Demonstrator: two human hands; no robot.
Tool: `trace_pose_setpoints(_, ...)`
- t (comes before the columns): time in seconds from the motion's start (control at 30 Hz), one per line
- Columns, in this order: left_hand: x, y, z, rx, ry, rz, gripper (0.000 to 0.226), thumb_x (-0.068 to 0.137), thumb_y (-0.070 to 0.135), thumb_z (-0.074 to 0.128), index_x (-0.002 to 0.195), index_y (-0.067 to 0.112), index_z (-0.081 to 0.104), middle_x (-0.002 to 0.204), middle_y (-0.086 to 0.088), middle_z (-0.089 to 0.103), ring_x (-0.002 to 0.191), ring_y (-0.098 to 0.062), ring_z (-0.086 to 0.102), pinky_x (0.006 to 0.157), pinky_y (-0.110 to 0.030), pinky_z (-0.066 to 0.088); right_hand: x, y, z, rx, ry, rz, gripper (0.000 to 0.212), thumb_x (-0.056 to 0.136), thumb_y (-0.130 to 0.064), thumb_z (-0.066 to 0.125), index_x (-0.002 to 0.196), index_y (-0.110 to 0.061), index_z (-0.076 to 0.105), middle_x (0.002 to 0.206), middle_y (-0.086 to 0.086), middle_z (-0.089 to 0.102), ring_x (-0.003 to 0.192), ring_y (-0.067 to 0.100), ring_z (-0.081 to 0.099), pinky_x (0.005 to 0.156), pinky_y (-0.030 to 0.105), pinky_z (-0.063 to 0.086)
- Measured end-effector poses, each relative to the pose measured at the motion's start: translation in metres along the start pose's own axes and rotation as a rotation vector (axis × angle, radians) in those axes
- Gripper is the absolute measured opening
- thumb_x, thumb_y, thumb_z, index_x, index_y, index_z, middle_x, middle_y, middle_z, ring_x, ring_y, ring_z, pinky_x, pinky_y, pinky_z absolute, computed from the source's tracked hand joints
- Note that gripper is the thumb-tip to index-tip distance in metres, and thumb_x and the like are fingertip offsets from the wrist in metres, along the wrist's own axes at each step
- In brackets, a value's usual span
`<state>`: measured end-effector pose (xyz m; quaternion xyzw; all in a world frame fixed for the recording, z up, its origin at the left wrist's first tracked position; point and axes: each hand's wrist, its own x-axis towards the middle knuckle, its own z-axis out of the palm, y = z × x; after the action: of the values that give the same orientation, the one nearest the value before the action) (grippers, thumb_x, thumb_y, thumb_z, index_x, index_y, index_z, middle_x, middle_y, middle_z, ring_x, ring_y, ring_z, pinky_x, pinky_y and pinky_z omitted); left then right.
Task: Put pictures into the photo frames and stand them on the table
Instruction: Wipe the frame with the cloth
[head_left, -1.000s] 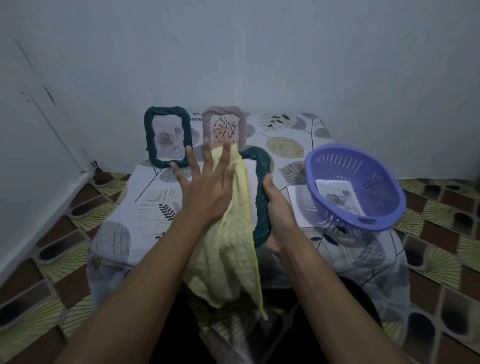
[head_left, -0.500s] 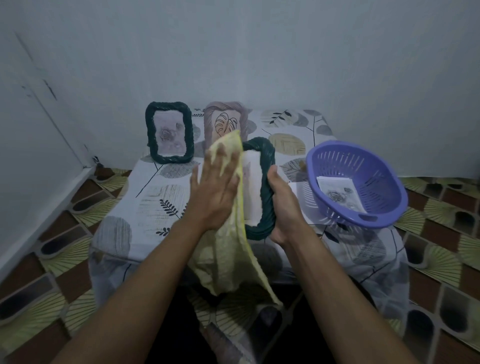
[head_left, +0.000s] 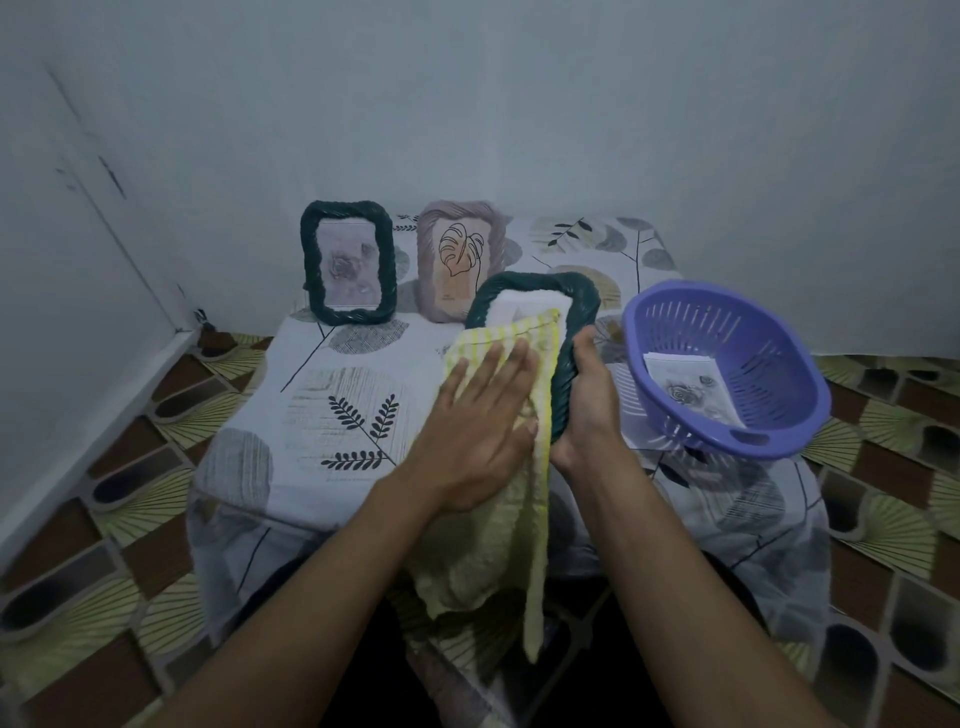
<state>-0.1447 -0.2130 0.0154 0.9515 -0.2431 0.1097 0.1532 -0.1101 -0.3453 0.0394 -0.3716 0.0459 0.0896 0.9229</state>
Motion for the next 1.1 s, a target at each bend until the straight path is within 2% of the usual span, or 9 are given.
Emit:
trace_pose_setpoints(0.13,0.020,-0.031,-0.014,0.046,0.046,-0.260,0.069,0.090,0.064,-0.012,0.151,0.034,-0.026,0.158,0.012,-0.032,0.147,-0.022,-0.028,0.117,-0.057,-0.017,-0.007,0.014,0.003,-0.001,-0.053,0.030,0.058,0.104,-0.051,0.034,0.139,-0.009,0.056,0.134,0.022,0.061,0.125,0.040,0.057,0.110,0.057,0.041)
trace_pose_setpoints(0.27,0.036,-0.033,-0.027,-0.050,0.122,-0.512,0.062,0.102,0.052,0.003,0.155,0.027,-0.017,0.164,-0.001,-0.018,0.149,-0.028,-0.022,0.116,-0.052,-0.017,-0.012,0.022,0.003,-0.056,-0.061,0.051,0.056,0.106,-0.047,0.030,0.136,-0.009,0.058,0.129,0.020,0.065,0.121,0.037,0.061,0.109,0.056,0.042)
trace_pose_setpoints(0.37,0.035,-0.018,-0.021,-0.051,0.122,-0.477,0.072,0.097,0.053,-0.003,0.156,0.014,-0.015,0.164,-0.009,-0.017,0.150,-0.026,-0.021,0.122,-0.048,-0.011,-0.009,0.023,0.001,-0.087,-0.032,0.052,0.056,0.104,-0.049,0.035,0.137,-0.010,0.058,0.131,0.019,0.064,0.121,0.037,0.061,0.110,0.056,0.041)
trace_pose_setpoints(0.57,0.004,0.012,0.001,-0.190,0.050,0.040,0.065,0.099,0.045,0.005,0.155,0.015,-0.008,0.165,-0.002,-0.011,0.151,-0.010,-0.015,0.123,-0.035,-0.007,0.003,0.009,-0.005,-0.150,0.024,-0.004,0.059,0.102,-0.052,0.041,0.133,-0.006,0.061,0.127,0.021,0.065,0.118,0.036,0.063,0.108,0.054,0.044)
trace_pose_setpoints(0.63,-0.005,0.006,0.008,-0.115,0.042,0.106,0.063,0.101,0.048,0.005,0.155,0.018,-0.008,0.165,0.002,-0.011,0.151,-0.010,-0.014,0.124,-0.039,-0.004,0.006,0.008,-0.011,-0.156,0.036,0.007,0.059,0.101,-0.053,0.041,0.134,-0.008,0.060,0.129,0.019,0.065,0.120,0.035,0.062,0.109,0.055,0.043)
trace_pose_setpoints(0.77,-0.002,-0.021,0.012,0.045,0.015,-0.242,0.074,0.090,0.065,-0.015,0.151,0.025,-0.028,0.157,0.006,-0.034,0.146,-0.024,-0.032,0.118,-0.057,-0.014,0.002,0.013,-0.019,-0.220,0.018,-0.006,0.052,0.102,-0.050,0.041,0.132,-0.013,0.062,0.127,0.017,0.067,0.119,0.036,0.063,0.106,0.056,0.045)
trace_pose_setpoints(0.93,0.028,-0.031,-0.009,0.020,0.190,-0.627,0.068,0.103,0.049,0.005,0.154,0.012,-0.020,0.160,-0.007,-0.030,0.145,-0.034,-0.031,0.114,-0.061,-0.020,-0.014,0.034,-0.018,-0.198,-0.023,0.124,0.054,0.101,-0.050,0.042,0.134,-0.012,0.062,0.129,0.018,0.065,0.120,0.038,0.062,0.108,0.058,0.043)
trace_pose_setpoints(1.0,0.035,-0.026,-0.014,-0.028,0.205,-0.651,0.068,0.104,0.047,0.007,0.154,0.009,-0.018,0.162,-0.010,-0.024,0.147,-0.033,-0.027,0.116,-0.059,-0.017,-0.018,0.033,-0.013,-0.216,-0.051,0.111,0.053,0.103,-0.049,0.040,0.134,-0.011,0.061,0.129,0.018,0.066,0.120,0.037,0.062,0.108,0.056,0.043)
trace_pose_setpoints(1.1,0.031,-0.006,-0.008,-0.110,0.180,-0.457,0.069,0.096,0.051,-0.007,0.151,0.012,-0.022,0.160,-0.007,-0.025,0.147,-0.023,-0.027,0.120,-0.050,-0.015,-0.016,0.021,-0.006,-0.247,-0.073,0.075,0.053,0.104,-0.046,0.038,0.134,-0.008,0.060,0.128,0.019,0.066,0.119,0.035,0.063,0.106,0.051,0.046)
